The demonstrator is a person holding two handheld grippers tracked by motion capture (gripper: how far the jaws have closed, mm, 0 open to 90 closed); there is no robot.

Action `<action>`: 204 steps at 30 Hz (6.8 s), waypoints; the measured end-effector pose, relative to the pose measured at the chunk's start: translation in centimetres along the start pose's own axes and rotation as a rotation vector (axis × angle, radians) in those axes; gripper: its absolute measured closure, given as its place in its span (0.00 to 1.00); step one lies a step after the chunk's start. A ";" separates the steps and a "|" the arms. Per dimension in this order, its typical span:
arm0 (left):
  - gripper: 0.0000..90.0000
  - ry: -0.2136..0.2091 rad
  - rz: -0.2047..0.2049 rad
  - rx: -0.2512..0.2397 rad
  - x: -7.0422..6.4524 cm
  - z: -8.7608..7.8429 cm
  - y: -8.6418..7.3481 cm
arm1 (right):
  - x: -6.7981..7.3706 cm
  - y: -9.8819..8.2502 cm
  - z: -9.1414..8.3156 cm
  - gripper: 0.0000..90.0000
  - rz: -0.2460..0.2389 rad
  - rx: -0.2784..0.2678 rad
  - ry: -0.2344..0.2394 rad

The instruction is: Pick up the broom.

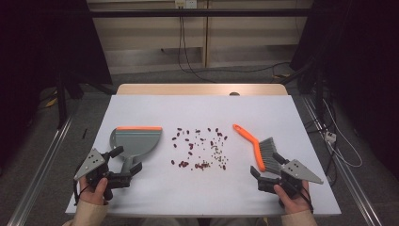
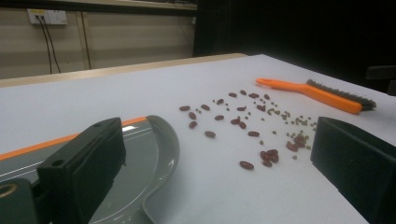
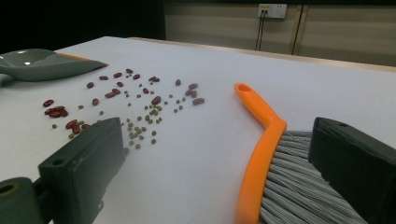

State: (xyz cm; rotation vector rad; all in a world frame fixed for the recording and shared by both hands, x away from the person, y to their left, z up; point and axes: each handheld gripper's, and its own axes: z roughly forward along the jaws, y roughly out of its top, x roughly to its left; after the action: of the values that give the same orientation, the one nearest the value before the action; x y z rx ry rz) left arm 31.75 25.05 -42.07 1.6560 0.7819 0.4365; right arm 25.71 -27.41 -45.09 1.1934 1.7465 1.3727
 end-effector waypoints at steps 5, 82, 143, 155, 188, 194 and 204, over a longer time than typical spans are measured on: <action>0.03 0.003 0.005 -0.006 0.0 -0.1 0.1 | 0.0 0.1 0.1 0.04 -0.008 0.003 -0.003; 0.03 -0.019 -0.001 0.001 0.4 0.1 -0.1 | -5.5 4.3 11.4 0.45 0.050 0.428 -0.095; 0.03 -0.020 0.004 0.011 0.4 0.3 0.0 | -5.6 4.2 13.1 0.76 0.102 0.648 -0.106; 0.03 -0.018 0.006 0.015 0.5 0.5 0.0 | -5.9 5.0 12.8 0.80 0.161 0.614 -0.101; 0.03 -0.013 0.009 0.018 0.5 0.3 0.0 | -4.8 4.6 12.9 0.76 0.101 0.661 -0.113; 0.03 -0.011 0.001 0.025 0.7 0.4 -0.1 | -4.9 4.4 13.0 0.75 0.090 0.667 -0.086; 0.03 -0.015 0.003 0.023 0.6 0.5 -0.1 | -4.4 4.2 13.2 0.74 0.035 0.660 -0.106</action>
State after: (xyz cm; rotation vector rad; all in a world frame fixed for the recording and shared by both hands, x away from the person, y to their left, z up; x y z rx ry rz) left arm 32.52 25.08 -42.33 1.6798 0.7755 0.4183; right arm 40.16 -25.82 -45.04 1.6015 2.1827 0.7339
